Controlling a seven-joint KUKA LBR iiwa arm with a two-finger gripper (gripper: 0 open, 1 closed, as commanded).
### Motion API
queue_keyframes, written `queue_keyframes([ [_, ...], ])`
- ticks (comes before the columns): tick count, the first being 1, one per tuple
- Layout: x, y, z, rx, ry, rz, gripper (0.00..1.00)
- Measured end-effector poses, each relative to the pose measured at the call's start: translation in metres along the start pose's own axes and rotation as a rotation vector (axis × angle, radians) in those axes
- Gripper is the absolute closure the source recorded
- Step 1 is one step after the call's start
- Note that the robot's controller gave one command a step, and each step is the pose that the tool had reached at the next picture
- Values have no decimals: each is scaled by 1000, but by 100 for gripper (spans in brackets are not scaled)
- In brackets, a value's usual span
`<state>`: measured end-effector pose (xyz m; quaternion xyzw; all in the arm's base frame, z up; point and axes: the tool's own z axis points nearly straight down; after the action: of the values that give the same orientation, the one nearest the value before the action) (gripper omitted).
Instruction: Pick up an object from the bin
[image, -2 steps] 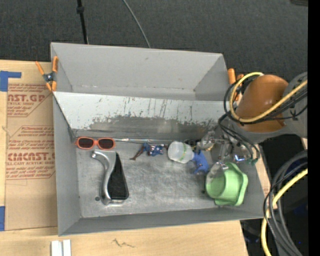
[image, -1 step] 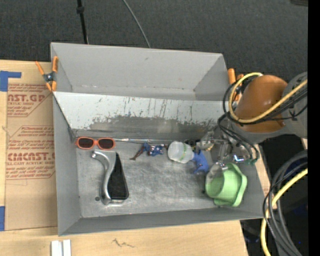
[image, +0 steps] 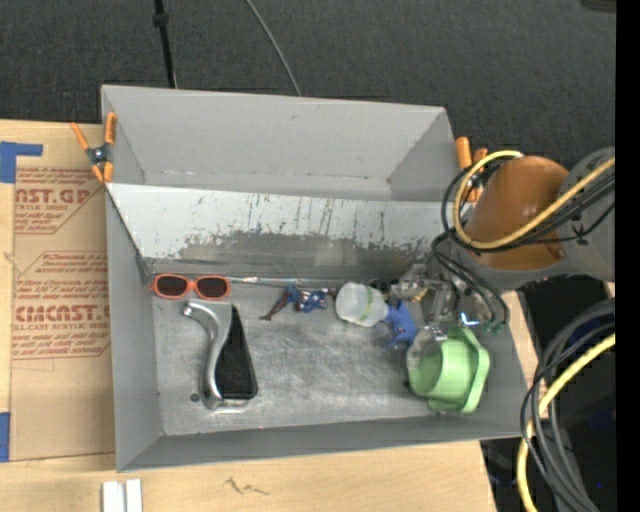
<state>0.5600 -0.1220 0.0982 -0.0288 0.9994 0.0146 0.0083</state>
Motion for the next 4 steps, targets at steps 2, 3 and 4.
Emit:
queue_keyframes([
  [2, -17, -13, -84, 29, 15, 0, 0],
  [3, -21, -13, -99, 29, 15, 0, 0],
  [4, -25, -15, -66, 32, 5, -102, 0],
])
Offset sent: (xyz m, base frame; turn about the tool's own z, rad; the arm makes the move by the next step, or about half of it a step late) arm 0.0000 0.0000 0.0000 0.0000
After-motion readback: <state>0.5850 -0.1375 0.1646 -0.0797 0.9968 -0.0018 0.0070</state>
